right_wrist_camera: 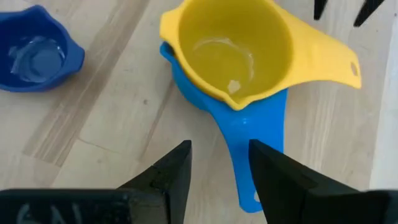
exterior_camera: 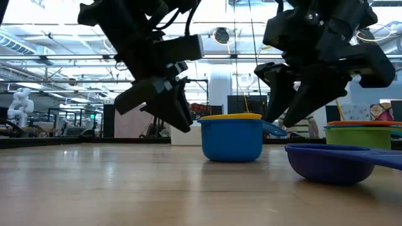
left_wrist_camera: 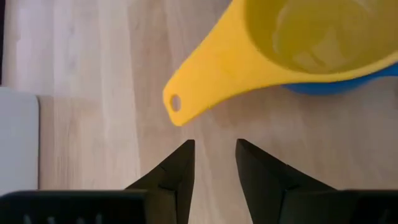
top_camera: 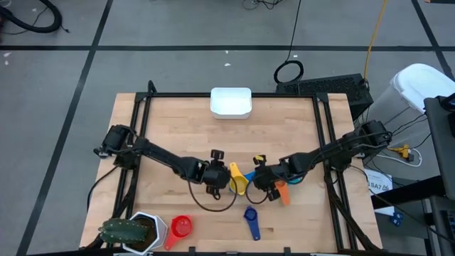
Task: Nest measuring cups in basket
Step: Adjust the left nested measuring cups
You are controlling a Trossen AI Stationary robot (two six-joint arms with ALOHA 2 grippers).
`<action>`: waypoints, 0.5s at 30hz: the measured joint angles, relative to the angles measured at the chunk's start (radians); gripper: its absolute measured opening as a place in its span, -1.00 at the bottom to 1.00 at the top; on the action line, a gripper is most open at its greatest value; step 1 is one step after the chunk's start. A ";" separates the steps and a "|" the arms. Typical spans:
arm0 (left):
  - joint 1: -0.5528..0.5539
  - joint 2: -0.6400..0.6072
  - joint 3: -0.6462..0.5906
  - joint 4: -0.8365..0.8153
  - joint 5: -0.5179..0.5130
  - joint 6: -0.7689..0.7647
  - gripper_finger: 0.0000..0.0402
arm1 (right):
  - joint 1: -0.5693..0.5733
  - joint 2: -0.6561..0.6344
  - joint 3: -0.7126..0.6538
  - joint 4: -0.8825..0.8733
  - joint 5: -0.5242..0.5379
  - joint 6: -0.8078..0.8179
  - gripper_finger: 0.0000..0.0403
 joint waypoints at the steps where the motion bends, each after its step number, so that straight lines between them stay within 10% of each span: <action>1: -0.002 0.000 0.000 0.000 0.001 0.004 -0.39 | 0.001 0.000 0.000 -0.004 0.000 0.002 -0.25; 15: -0.064 0.000 0.000 -0.136 0.097 -0.097 -0.39 | 0.092 -0.125 0.001 -0.048 0.062 0.080 -0.25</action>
